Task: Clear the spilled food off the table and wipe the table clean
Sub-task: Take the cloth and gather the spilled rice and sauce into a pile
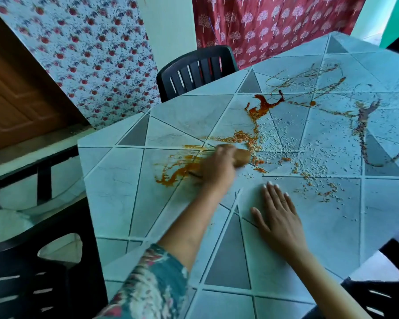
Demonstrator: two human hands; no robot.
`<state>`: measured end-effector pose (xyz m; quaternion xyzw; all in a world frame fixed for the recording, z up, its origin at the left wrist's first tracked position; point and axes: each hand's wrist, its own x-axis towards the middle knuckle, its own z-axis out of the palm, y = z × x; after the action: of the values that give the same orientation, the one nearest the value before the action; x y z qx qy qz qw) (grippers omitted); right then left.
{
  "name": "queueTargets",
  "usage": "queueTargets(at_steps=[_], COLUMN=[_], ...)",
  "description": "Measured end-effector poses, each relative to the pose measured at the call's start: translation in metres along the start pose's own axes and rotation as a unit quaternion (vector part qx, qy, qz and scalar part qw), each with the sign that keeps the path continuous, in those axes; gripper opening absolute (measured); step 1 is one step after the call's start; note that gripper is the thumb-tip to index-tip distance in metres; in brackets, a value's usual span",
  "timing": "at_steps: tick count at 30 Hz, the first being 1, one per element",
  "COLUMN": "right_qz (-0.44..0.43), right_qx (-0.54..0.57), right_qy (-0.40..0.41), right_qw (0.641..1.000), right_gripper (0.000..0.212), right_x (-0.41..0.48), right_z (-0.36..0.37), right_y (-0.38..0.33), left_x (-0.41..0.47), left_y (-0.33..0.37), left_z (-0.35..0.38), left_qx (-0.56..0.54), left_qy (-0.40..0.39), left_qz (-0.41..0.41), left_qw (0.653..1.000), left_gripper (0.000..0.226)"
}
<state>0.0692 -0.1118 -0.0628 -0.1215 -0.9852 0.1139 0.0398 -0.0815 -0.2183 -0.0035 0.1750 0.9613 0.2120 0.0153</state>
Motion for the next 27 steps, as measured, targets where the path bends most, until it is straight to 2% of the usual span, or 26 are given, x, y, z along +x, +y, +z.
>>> queueTargets(at_steps=[3,5,7,9,13,15,17,19,21,25,27], right_qz=[0.013,0.016,0.015,0.016,0.021,0.022,0.019,0.017,0.014,0.001,0.003], right_qx=[-0.005,-0.007,-0.01,-0.01,-0.009,-0.003,0.0,0.002,0.006,0.017,0.017], right_qy=[0.003,0.004,0.005,0.007,0.004,0.002,-0.001,0.002,0.005,0.006,0.001], right_qw=[1.0,1.0,1.0,1.0,1.0,1.0,1.0,1.0,1.0,1.0,1.0], right_gripper=[0.081,0.081,0.081,0.082,0.085,0.086,0.087,0.087,0.087,0.088,0.084], right_x=[-0.012,-0.017,-0.018,-0.017,-0.015,-0.014,-0.014,-0.015,-0.016,-0.016,-0.016], right_z=[-0.007,-0.009,-0.007,-0.004,-0.002,-0.002,0.0,0.001,0.002,0.001,0.001], right_y=[0.017,0.024,0.026,0.026,0.026,0.026,0.027,0.028,0.028,0.027,0.027], left_x=[-0.015,-0.022,-0.028,-0.033,-0.042,-0.044,-0.046,-0.047,-0.045,-0.044,-0.052], left_y=[0.047,0.038,0.006,-0.036,-0.086,-0.082,-0.072,-0.065,-0.067,-0.073,-0.05], left_z=[0.009,0.001,-0.018,-0.041,-0.072,-0.069,-0.066,-0.071,-0.078,-0.064,-0.04], left_qx=[-0.033,-0.046,-0.038,0.018,0.092,0.077,0.011,-0.011,0.012,0.06,0.067], left_qy=[-0.028,0.012,0.048,0.073,0.073,0.012,-0.015,0.032,0.067,0.056,0.044], left_qz=[0.071,0.063,0.0,-0.087,-0.22,-0.205,-0.166,-0.162,-0.19,-0.251,-0.203], left_qw=[0.997,0.997,0.998,0.993,0.969,0.976,0.986,0.986,0.979,0.964,0.976], left_gripper=[0.058,0.057,0.056,0.053,0.048,0.05,0.054,0.053,0.051,0.051,0.055])
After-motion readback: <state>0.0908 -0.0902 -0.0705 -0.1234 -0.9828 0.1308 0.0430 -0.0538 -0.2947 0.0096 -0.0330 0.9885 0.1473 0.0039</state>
